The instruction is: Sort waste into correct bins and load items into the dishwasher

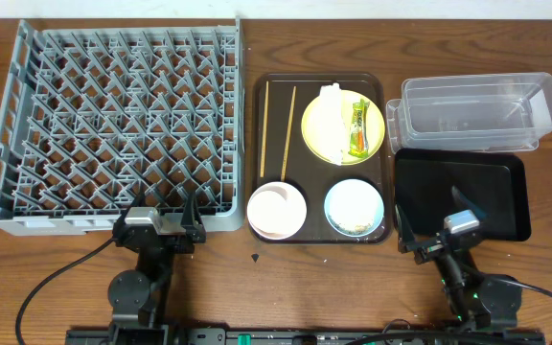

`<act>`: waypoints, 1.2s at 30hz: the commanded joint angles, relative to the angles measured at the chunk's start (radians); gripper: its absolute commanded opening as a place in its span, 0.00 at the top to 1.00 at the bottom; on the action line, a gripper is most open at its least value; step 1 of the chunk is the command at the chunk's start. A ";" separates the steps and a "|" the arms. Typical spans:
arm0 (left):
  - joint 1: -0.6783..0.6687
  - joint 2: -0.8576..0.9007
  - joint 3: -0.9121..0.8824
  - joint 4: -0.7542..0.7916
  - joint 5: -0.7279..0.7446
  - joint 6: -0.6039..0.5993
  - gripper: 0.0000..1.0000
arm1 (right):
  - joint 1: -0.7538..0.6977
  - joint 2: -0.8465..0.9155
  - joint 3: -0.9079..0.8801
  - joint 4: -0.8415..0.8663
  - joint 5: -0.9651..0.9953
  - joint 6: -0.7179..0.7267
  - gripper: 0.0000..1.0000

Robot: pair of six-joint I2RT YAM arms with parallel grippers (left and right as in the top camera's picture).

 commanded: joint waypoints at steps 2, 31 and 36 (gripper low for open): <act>0.004 0.042 0.153 -0.029 0.053 -0.012 0.06 | -0.005 0.089 0.196 -0.047 -0.016 0.066 0.01; 0.004 0.855 1.104 -0.862 0.225 -0.016 0.06 | 0.257 1.552 1.445 -0.881 0.060 0.257 0.01; 0.004 0.855 1.104 -0.862 0.225 -0.016 0.05 | 0.366 1.713 1.486 -0.805 0.283 0.255 0.05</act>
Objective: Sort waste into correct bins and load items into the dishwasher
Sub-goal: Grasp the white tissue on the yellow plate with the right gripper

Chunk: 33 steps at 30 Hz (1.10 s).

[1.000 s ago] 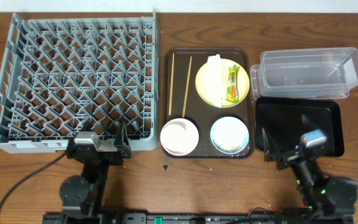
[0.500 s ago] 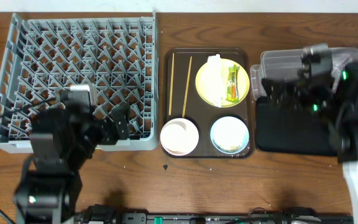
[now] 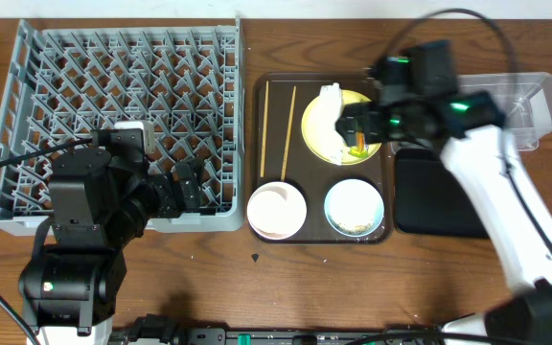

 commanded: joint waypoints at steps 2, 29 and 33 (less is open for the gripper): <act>0.003 0.000 0.014 -0.002 0.016 -0.005 0.06 | 0.079 0.146 0.026 0.095 0.261 0.030 0.12; 0.003 0.000 0.014 -0.002 0.016 -0.005 0.06 | -0.054 0.175 0.027 0.199 0.305 0.345 0.99; 0.003 0.000 0.014 -0.002 0.016 -0.005 0.06 | -0.211 0.093 0.027 0.127 0.302 0.489 0.99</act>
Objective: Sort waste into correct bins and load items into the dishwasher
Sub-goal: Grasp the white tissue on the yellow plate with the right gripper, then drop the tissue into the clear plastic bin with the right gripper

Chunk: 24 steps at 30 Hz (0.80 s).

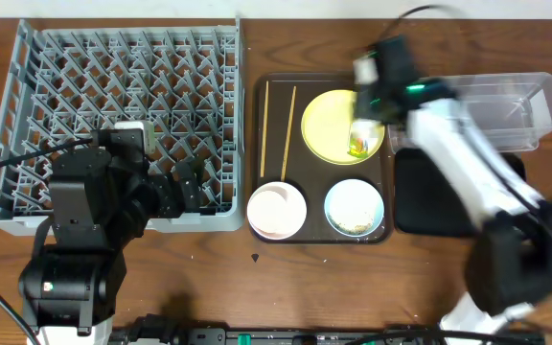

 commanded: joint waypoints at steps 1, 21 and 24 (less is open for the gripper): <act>0.003 0.000 0.014 0.000 0.016 -0.005 0.06 | -0.150 -0.050 0.008 -0.039 0.013 0.195 0.99; 0.003 0.000 0.014 0.000 0.016 -0.005 0.06 | -0.193 -0.095 0.008 0.071 -0.383 -0.118 0.34; 0.003 0.000 0.014 0.000 0.016 -0.005 0.06 | -0.033 -0.081 0.003 0.021 -0.196 -0.187 0.41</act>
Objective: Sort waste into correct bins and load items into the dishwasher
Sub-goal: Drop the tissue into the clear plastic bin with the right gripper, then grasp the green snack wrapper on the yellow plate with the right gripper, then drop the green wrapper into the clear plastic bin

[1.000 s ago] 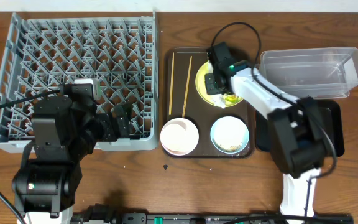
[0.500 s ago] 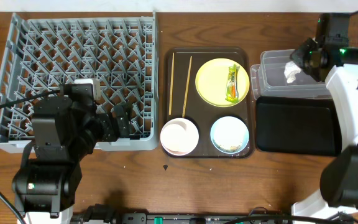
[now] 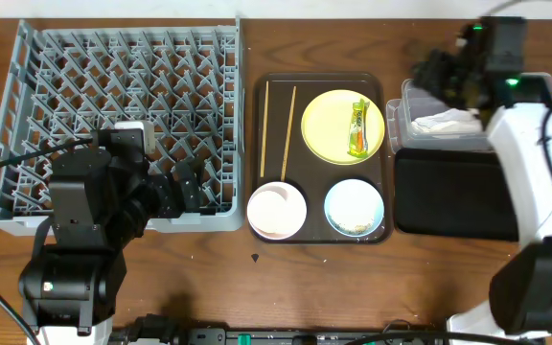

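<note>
A white napkin (image 3: pixel 444 122) lies inside the clear plastic bin (image 3: pixel 520 115) at the right. My right gripper (image 3: pixel 437 77) hangs just above it, open and holding nothing. On the dark tray (image 3: pixel 260 158) are a yellow plate (image 3: pixel 329 129) with a green and orange packet (image 3: pixel 358 129), two chopsticks (image 3: pixel 276 129), a white bowl (image 3: pixel 276 209) and a blue-rimmed dish (image 3: pixel 355 206). My left gripper (image 3: pixel 186 187) stands open over the front edge of the grey dish rack (image 3: pixel 113 96).
A black bin (image 3: pixel 453 196) sits in front of the clear bin, right of the tray. The left arm's body covers the rack's front left part. Bare wooden table runs along the front edge.
The right gripper held the napkin above the yellow plate's right edge. It is now over the clear bin, and the napkin lies inside. The left arm has not moved.
Both arms first rested at the table's front edge, with the napkin on the yellow plate beside the packet. Then the left arm stood over the rack's front and the right gripper was at the napkin. The napkin then left the plate and now lies in the clear bin.
</note>
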`<act>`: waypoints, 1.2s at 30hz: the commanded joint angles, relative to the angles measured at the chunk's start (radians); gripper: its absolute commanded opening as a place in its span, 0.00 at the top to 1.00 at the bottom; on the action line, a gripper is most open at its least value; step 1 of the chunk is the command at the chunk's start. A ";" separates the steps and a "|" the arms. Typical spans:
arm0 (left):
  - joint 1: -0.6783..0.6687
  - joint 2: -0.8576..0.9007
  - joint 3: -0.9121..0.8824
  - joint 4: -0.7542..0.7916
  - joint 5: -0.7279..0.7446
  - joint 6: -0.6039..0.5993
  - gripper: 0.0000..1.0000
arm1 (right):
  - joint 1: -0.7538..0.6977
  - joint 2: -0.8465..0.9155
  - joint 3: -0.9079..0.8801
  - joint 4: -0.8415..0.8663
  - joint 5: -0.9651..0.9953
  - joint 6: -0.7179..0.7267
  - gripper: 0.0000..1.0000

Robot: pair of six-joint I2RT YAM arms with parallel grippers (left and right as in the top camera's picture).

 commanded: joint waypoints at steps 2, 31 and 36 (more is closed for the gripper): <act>0.003 0.000 0.014 -0.001 0.016 -0.005 0.06 | 0.220 0.027 -0.006 -0.053 0.249 -0.137 0.43; 0.003 0.000 0.014 -0.001 0.016 -0.005 0.06 | 0.227 0.145 0.054 -0.004 0.256 0.124 0.99; 0.003 0.000 0.014 -0.001 0.016 -0.005 0.06 | 0.085 0.058 0.054 -0.040 0.289 0.290 0.99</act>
